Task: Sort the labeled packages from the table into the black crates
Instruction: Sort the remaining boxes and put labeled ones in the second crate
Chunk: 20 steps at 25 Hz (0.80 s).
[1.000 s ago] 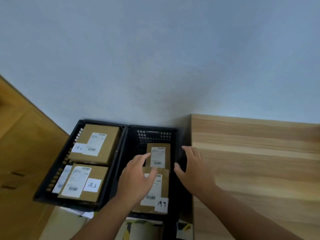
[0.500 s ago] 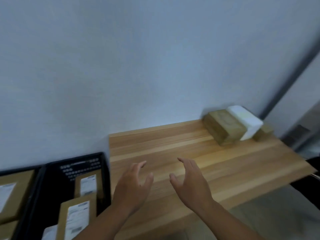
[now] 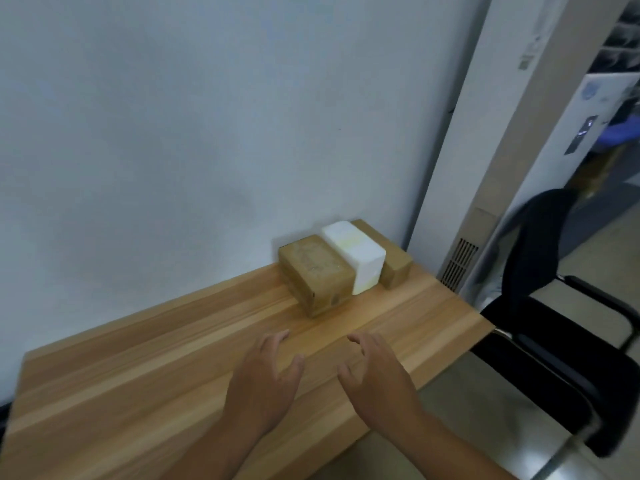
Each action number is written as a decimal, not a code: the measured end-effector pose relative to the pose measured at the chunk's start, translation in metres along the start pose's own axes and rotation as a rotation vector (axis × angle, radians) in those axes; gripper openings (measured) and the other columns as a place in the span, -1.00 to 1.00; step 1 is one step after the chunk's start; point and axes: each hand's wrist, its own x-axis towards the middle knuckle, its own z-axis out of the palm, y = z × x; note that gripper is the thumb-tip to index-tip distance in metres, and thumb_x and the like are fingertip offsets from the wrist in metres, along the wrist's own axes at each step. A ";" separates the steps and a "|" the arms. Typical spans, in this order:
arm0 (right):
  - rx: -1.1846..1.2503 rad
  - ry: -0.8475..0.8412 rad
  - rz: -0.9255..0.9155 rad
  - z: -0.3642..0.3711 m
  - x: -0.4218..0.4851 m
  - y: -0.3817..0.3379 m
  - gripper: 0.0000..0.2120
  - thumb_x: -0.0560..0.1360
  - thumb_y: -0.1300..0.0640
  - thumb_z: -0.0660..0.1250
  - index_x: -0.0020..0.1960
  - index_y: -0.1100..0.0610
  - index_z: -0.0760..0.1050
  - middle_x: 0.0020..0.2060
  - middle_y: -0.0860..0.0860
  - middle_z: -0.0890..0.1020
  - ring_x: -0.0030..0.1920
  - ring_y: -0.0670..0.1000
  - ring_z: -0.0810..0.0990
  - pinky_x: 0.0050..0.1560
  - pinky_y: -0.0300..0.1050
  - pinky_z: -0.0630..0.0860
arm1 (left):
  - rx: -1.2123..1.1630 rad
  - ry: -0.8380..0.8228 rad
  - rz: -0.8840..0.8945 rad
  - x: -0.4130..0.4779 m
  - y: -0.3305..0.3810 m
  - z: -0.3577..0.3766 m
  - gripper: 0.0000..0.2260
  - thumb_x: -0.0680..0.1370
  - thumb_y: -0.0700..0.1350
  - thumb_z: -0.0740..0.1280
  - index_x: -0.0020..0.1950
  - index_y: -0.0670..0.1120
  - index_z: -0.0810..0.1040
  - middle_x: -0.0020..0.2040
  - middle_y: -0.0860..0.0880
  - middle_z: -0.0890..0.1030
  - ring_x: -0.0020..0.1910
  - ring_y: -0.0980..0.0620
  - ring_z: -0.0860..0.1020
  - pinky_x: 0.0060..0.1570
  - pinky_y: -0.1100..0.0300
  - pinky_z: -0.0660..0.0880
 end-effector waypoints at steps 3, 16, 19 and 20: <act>0.017 -0.015 0.008 -0.015 0.036 0.033 -0.53 0.56 -0.12 0.28 0.44 -0.11 0.33 0.26 -0.25 0.43 0.20 -0.20 0.42 0.12 -0.22 0.43 | -0.002 -0.024 -0.062 0.034 0.012 0.027 -0.52 0.59 0.31 0.18 0.48 0.22 0.36 0.40 0.26 0.43 0.34 0.21 0.45 0.28 0.07 0.48; -0.088 -0.190 0.021 0.011 0.221 0.091 -0.57 0.59 -0.08 0.27 0.44 -0.10 0.33 0.26 -0.22 0.42 0.27 -0.18 0.41 0.21 -0.21 0.44 | 0.079 -0.002 -0.260 0.222 -0.013 0.113 -0.51 0.65 0.24 0.13 0.54 0.09 0.34 0.43 0.13 0.42 0.35 0.10 0.45 0.29 0.11 0.42; -0.092 -0.247 -0.007 0.032 0.260 0.089 -0.64 0.59 -0.06 0.29 0.37 -0.09 0.39 0.24 -0.17 0.46 0.26 -0.14 0.46 0.23 -0.21 0.46 | 0.195 0.014 -0.293 0.244 -0.022 0.126 -0.52 0.67 0.24 0.09 0.54 0.09 0.34 0.43 0.10 0.43 0.38 0.07 0.43 0.34 0.11 0.40; -0.104 -0.258 -0.020 0.040 0.274 0.089 -0.67 0.59 -0.06 0.29 0.34 -0.09 0.40 0.21 -0.17 0.47 0.25 -0.13 0.46 0.22 -0.21 0.47 | 0.225 0.019 -0.298 0.252 -0.025 0.129 -0.51 0.67 0.25 0.07 0.55 0.09 0.33 0.44 0.09 0.43 0.39 0.06 0.43 0.36 0.10 0.39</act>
